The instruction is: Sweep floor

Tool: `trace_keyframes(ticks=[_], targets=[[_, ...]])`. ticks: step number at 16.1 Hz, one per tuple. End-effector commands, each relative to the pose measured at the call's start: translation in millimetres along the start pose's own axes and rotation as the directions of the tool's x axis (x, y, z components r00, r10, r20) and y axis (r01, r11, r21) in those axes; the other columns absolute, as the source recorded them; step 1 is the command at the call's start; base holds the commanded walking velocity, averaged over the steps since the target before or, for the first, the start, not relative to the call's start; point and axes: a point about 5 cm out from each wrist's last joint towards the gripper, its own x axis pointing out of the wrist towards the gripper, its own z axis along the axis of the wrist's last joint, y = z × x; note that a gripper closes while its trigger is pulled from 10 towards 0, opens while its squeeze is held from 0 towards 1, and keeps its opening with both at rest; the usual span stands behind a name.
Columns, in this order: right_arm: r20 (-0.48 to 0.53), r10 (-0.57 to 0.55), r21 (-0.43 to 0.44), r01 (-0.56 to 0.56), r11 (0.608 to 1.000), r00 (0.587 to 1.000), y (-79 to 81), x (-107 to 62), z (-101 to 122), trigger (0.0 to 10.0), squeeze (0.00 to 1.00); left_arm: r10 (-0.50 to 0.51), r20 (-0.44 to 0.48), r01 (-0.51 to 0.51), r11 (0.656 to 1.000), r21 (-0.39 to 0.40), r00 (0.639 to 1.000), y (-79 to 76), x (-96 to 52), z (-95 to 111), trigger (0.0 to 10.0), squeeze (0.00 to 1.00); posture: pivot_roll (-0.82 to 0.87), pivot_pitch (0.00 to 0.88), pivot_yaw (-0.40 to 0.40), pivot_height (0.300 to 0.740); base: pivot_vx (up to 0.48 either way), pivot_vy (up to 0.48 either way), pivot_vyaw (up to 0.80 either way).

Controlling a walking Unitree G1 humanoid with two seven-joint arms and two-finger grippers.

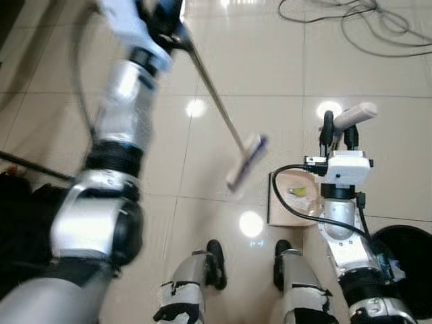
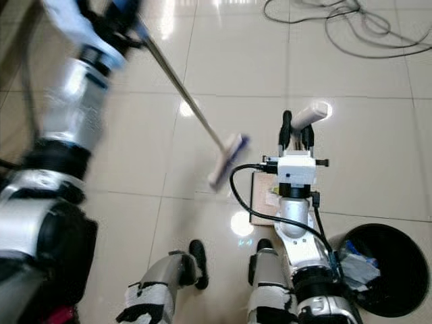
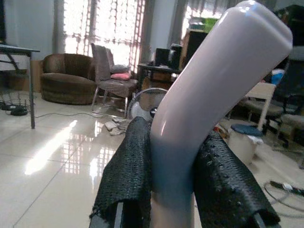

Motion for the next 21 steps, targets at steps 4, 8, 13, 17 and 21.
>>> trace_keyframes(ticks=[4,8,13,17,21], targets=[[-0.053,-0.111,0.137,0.118,0.983,0.992,-16.2,17.1,13.3,10.0,0.0,0.153,-0.298,-0.076,0.964,0.255,0.942,46.7,-50.7,-42.4,10.0,0.0,-0.06,0.16,0.121,0.74,0.0,0.0,0.0],[-0.05,-0.056,0.221,0.066,0.973,0.997,-21.9,41.3,41.0,10.0,0.0,0.217,-0.494,-0.088,0.958,0.272,0.842,52.0,-122.3,-94.6,10.0,0.0,-0.11,0.115,0.093,0.74,0.0,0.0,0.0],[-0.088,0.029,0.329,0.002,0.944,0.996,-18.8,64.2,71.4,10.0,0.0,0.209,-0.584,-0.102,0.972,0.212,0.785,25.8,-176.2,-114.0,10.0,0.0,-0.14,0.072,0.06,0.74,0.0,0.0,0.0],[-0.136,0.075,0.336,-0.025,0.942,0.988,-24.8,78.7,93.0,10.0,0.0,0.203,-0.593,-0.083,0.971,0.223,0.779,-1.5,-192.0,-108.2,10.0,0.0,-0.14,0.058,0.029,0.74,0.0,0.0,0.0],[-0.185,0.069,0.313,-0.008,0.95,0.98,-34.0,78.2,106.3,10.0,0.0,0.16,-0.603,-0.017,0.971,0.237,0.782,-11.2,-196.2,-100.5,10.0,0.0,-0.15,0.067,0.025,0.74,0.0,0.0,0.0]])
